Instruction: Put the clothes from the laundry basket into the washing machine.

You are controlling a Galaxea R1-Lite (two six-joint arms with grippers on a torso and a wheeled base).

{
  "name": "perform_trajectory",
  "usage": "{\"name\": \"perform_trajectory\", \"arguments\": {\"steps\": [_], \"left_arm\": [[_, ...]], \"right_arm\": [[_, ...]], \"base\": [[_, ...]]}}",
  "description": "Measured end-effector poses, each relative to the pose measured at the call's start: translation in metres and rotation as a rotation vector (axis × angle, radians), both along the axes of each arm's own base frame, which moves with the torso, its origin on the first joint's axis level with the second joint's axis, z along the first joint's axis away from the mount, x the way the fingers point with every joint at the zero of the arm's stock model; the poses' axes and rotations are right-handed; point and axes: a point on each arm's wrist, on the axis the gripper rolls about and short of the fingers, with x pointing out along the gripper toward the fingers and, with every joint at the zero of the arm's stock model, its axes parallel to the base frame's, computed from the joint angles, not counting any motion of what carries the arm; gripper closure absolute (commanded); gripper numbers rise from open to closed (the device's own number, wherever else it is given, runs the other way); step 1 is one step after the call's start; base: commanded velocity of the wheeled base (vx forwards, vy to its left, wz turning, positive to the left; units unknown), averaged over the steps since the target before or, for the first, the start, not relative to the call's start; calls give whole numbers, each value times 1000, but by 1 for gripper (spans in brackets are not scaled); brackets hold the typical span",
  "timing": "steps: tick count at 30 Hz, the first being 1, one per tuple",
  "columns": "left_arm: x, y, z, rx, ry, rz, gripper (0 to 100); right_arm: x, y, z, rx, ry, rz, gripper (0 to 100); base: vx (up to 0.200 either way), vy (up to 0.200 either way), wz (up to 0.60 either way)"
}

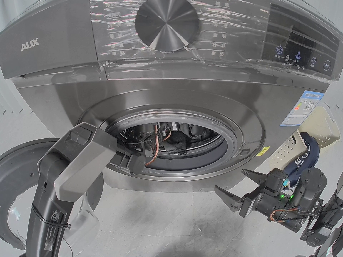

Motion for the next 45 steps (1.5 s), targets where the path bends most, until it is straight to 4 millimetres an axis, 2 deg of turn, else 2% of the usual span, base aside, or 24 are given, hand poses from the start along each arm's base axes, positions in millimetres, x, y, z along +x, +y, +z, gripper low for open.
{"name": "perform_trajectory", "arguments": {"steps": [8,11,16,19,25,36,37,45], "left_arm": [[-27,1,-18,71,128,-61,0],[-43,2,-22,96,175,-99,0],[-66,4,-16,115,209,-145,0],[-76,1,-5,106,192,-171,0],[-78,-2,8,89,158,-178,0],[-54,3,-26,129,205,-138,0],[-52,3,-28,133,207,-136,100],[-34,1,-37,147,219,-119,100]], "right_arm": [[0,0,0,-1,0,1,0],[0,0,0,0,0,0,0],[1,0,1,2,-2,-5,0],[1,0,1,4,-4,-5,0],[1,1,1,6,-7,-1,0],[1,1,1,6,-7,-1,0],[1,1,1,6,-7,-1,0],[3,2,2,10,-9,-4,0]], "base": [[0,0,0],[0,0,0],[0,0,0],[0,0,0],[0,0,0],[0,0,0],[0,0,0],[0,0,0]]}}
